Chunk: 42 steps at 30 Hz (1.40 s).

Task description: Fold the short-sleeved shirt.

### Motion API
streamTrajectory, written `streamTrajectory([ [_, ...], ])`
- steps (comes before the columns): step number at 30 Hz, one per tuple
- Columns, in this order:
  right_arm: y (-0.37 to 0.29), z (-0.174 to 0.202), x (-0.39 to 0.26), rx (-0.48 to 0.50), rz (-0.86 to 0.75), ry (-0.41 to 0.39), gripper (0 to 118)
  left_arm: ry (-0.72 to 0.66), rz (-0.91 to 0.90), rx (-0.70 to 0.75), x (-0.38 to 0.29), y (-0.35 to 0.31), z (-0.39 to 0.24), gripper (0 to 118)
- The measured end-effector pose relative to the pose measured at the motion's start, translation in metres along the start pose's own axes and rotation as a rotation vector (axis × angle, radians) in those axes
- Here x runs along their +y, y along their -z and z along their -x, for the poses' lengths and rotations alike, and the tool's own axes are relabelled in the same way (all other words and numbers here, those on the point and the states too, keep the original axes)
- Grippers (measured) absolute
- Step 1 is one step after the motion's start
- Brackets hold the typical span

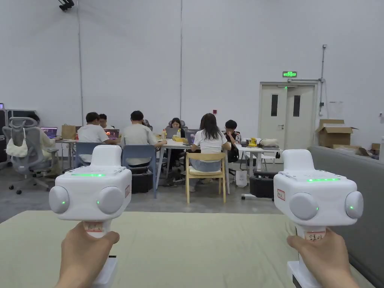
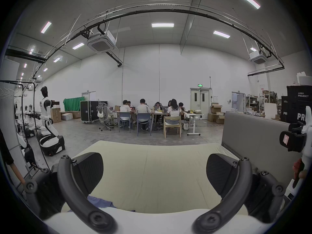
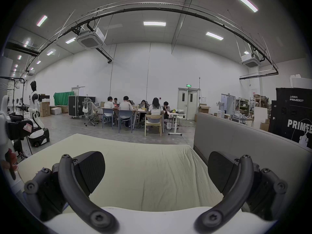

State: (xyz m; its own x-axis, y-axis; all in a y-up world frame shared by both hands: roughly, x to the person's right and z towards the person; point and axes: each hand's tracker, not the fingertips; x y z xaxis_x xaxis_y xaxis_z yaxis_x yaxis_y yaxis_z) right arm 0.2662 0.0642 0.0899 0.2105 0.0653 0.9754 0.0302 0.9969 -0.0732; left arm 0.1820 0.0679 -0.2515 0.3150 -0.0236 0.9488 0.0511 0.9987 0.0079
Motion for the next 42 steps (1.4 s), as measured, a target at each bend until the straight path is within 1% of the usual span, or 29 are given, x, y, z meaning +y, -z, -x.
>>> streamTrajectory([
  [6,-0.001,-0.005,0.0,-0.017,-0.001,-0.018,118,0.018,-0.014,-0.001,0.001,-0.005,-0.001,118],
  [11,-0.007,-0.008,0.003,-0.009,-0.006,0.016,118,-0.002,-0.013,0.004,0.002,-0.005,-0.001,118],
  [20,-0.012,-0.001,0.005,-0.01,-0.03,-0.023,118,-0.001,-0.012,-0.011,0.005,-0.011,-0.004,118],
  [29,-0.01,0.002,0.003,0.0,-0.024,0.018,118,0.021,-0.021,0.002,0.008,-0.012,-0.005,118],
  [37,-0.01,0.003,0.004,0.001,-0.027,-0.004,118,0.024,-0.026,0.016,0.01,-0.008,0.0,118],
  [42,-0.01,0.001,0.007,-0.001,-0.047,-0.001,118,0.029,-0.026,0.016,0.008,-0.008,0.004,118],
])
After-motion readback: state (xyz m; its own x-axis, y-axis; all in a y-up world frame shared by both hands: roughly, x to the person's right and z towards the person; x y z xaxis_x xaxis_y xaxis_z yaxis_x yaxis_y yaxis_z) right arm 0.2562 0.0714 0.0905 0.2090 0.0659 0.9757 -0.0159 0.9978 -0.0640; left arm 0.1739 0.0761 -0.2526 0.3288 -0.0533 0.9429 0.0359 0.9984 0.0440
